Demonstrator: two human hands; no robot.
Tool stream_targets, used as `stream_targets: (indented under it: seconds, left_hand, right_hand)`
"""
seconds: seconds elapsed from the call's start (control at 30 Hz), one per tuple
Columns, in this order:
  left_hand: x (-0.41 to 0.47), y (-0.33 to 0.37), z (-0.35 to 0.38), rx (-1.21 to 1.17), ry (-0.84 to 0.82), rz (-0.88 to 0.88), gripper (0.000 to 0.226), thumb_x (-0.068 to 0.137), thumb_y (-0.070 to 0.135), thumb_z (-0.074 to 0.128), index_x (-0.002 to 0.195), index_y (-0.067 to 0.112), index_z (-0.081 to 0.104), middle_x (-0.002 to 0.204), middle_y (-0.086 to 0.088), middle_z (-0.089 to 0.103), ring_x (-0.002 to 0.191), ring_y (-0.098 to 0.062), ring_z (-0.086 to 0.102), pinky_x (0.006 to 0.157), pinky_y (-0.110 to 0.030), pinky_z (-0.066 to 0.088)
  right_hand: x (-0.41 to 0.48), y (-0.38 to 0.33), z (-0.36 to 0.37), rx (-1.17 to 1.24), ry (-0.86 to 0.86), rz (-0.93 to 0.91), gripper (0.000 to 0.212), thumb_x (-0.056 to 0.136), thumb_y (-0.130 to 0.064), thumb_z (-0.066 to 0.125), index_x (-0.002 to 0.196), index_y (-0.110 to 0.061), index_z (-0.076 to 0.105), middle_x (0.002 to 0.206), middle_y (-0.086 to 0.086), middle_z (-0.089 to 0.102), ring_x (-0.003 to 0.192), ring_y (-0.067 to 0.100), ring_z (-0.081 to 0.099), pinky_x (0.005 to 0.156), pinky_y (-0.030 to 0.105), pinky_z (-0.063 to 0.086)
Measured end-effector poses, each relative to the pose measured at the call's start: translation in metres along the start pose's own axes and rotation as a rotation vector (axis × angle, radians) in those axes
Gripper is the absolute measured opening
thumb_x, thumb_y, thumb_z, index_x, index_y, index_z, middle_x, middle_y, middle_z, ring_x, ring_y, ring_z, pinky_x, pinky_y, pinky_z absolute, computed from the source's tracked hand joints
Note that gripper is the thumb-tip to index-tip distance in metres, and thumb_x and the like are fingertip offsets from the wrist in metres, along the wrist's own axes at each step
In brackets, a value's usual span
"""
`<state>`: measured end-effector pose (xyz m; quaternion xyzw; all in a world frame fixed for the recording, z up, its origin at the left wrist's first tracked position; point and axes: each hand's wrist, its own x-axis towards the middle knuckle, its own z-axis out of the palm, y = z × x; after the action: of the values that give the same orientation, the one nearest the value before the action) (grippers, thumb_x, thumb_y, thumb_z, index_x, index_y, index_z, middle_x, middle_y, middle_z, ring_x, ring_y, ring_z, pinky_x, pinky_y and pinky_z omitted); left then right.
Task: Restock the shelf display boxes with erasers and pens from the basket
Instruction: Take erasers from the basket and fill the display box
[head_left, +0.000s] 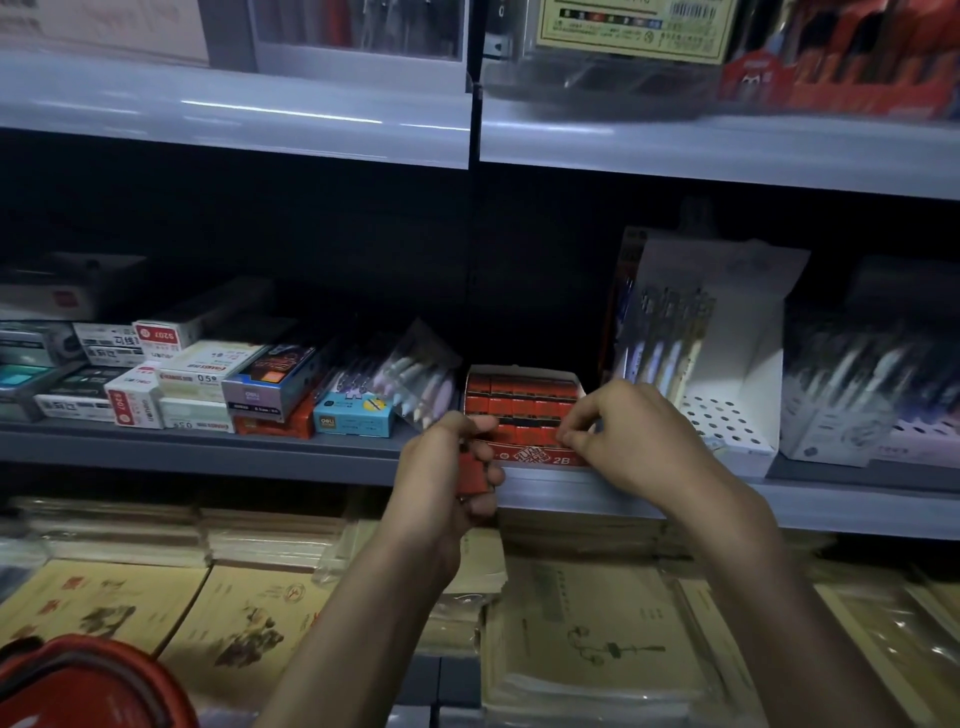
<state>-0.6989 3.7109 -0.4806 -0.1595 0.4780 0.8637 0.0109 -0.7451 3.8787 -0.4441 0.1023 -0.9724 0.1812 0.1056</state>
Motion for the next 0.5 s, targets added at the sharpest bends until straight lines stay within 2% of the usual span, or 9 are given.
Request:
stream_targets:
  seconds: [0.1,0.23,0.33,0.4,0.5]
  left_hand:
    - [-0.006,0.002,0.002,-0.156,-0.077,-0.059,0.040,0.101,0.026,0.052,0.122,-0.003,0.069,0.070,-0.005,0.054,0.058,-0.016,0.052,0.042,-0.022,0.037]
    - [-0.009,0.006,0.004,-0.359,-0.148,-0.146,0.046,0.100,0.033,0.054,0.108,-0.007,0.076,0.089,-0.016,0.058,0.074,-0.025,0.062,0.055,-0.030,0.055]
    - [-0.007,0.008,0.004,-0.504,-0.208,-0.192,0.040,0.094,0.014,0.050,0.114,-0.013,0.072,0.108,-0.024,0.062,0.095,-0.034,0.066,0.068,-0.041,0.063]
    - [-0.007,0.007,0.003,-0.550,-0.256,-0.205,0.044,0.089,0.001,0.042,0.125,-0.012,0.064,0.125,-0.030,0.064,0.112,-0.040,0.067,0.080,-0.050,0.063]
    - [-0.007,0.007,0.005,-0.512,-0.311,-0.190,0.049,0.089,-0.008,0.036,0.133,-0.007,0.059,0.124,-0.036,0.065,0.111,-0.046,0.070,0.089,-0.060,0.057]
  right_hand:
    - [-0.003,-0.001,-0.002,-0.028,-0.012,-0.013,0.019,0.094,-0.022,0.064,0.097,-0.032,0.080,0.092,-0.013,0.068,0.082,0.010,0.057,0.075,0.027,0.044]
    - [-0.006,-0.004,-0.007,0.093,0.103,-0.034,0.016,0.093,-0.026,0.065,0.095,-0.034,0.079,0.079,-0.019,0.063,0.075,0.003,0.058,0.067,0.025,0.045]
    - [-0.013,-0.013,-0.014,0.305,0.093,-0.096,0.013,0.091,-0.026,0.069,0.089,-0.033,0.080,0.077,-0.019,0.069,0.071,-0.005,0.060,0.062,0.013,0.040]
    - [-0.019,-0.020,-0.017,0.453,0.026,-0.138,0.012,0.089,-0.023,0.073,0.087,-0.032,0.080,0.080,-0.017,0.073,0.070,-0.006,0.062,0.063,0.012,0.044]
    - [-0.024,-0.026,-0.012,0.477,0.019,-0.165,0.010,0.087,-0.025,0.076,0.090,-0.033,0.079,0.082,-0.011,0.067,0.067,-0.003,0.058,0.061,0.013,0.041]
